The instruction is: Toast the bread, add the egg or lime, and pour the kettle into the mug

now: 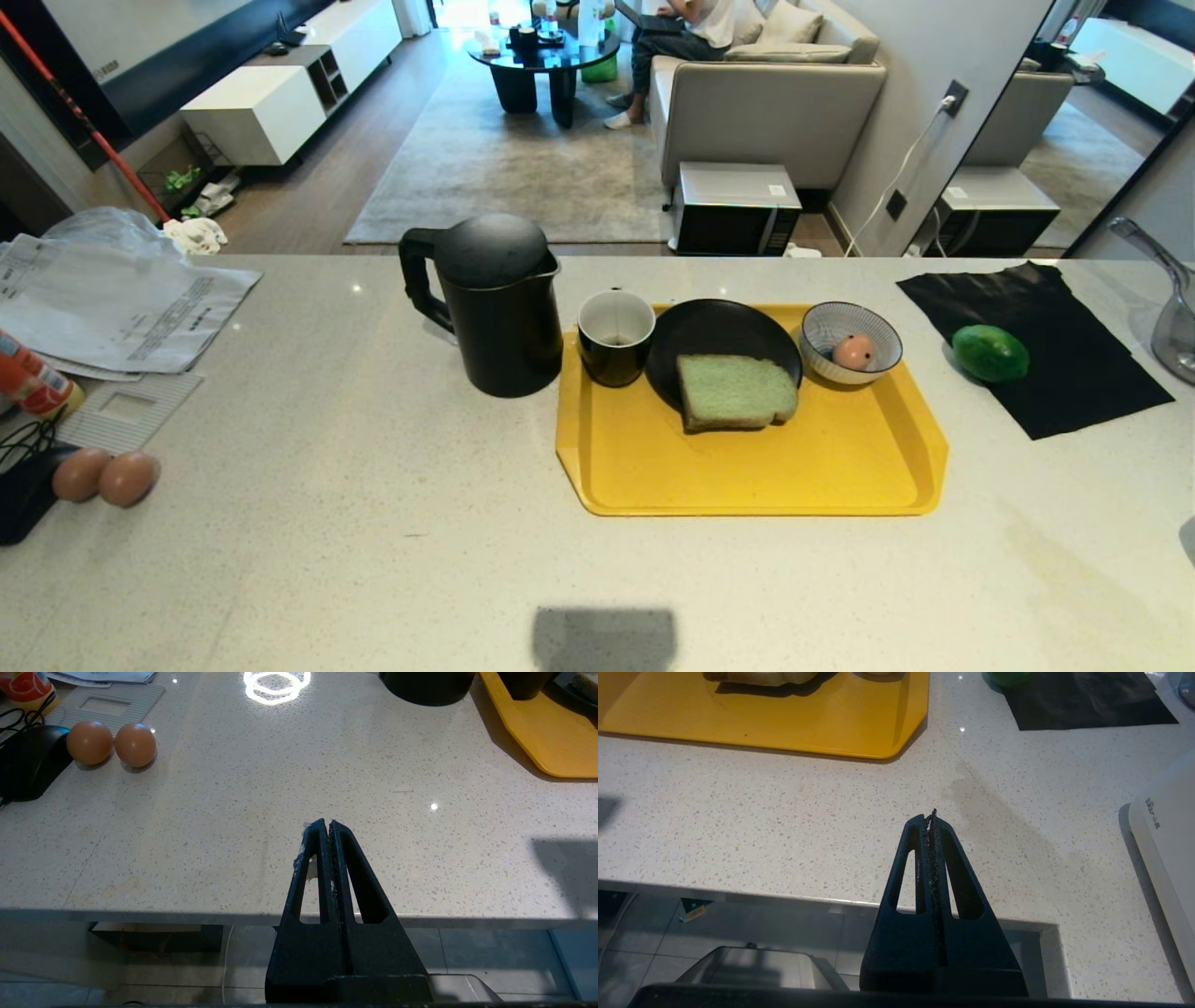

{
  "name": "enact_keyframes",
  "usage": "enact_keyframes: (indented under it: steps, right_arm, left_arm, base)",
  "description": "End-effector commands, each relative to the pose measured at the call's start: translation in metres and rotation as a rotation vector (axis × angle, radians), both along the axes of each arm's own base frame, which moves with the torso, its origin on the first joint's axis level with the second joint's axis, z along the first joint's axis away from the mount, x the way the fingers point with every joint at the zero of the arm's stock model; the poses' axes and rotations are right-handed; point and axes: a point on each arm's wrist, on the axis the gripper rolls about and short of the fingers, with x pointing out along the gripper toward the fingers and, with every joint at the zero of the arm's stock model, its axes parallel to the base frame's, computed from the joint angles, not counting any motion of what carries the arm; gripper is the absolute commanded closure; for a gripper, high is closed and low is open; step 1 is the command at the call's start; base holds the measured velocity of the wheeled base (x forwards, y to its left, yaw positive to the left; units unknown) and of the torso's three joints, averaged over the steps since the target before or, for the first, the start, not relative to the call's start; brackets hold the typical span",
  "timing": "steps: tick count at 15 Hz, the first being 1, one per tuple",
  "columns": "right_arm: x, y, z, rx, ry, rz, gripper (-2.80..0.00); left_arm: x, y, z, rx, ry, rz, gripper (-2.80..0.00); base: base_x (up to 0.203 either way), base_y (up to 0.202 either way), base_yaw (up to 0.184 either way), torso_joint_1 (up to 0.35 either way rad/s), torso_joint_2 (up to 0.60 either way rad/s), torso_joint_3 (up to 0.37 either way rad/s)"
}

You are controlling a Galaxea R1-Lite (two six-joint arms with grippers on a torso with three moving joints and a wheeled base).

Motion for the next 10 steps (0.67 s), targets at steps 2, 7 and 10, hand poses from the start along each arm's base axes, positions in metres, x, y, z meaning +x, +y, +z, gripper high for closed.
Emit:
enact_keyframes:
  steps: [2, 7, 10]
  right_arm:
    - [0.0002, 0.0000, -0.0004, 0.000, 0.002, 0.001, 0.00]
    - [0.0002, 0.0000, -0.0007, 0.002, 0.005, 0.001, 0.00]
    - [0.0002, 0.0000, -0.0005, 0.001, 0.004, 0.002, 0.00]
  left_arm:
    - [0.0013, 0.0000, -0.0047, 0.000, 0.016, 0.001, 0.00]
    - [0.0013, 0.0000, -0.0047, 0.000, 0.016, 0.001, 0.00]
    - [0.0013, 0.0000, -0.0047, 0.000, 0.016, 0.001, 0.00]
  base:
    - [0.000, 0.000, 0.000, 0.000, 0.00, 0.000]
    - [0.000, 0.000, 0.000, 0.000, 0.00, 0.000]
    - [0.000, 0.000, 0.000, 0.000, 0.00, 0.000]
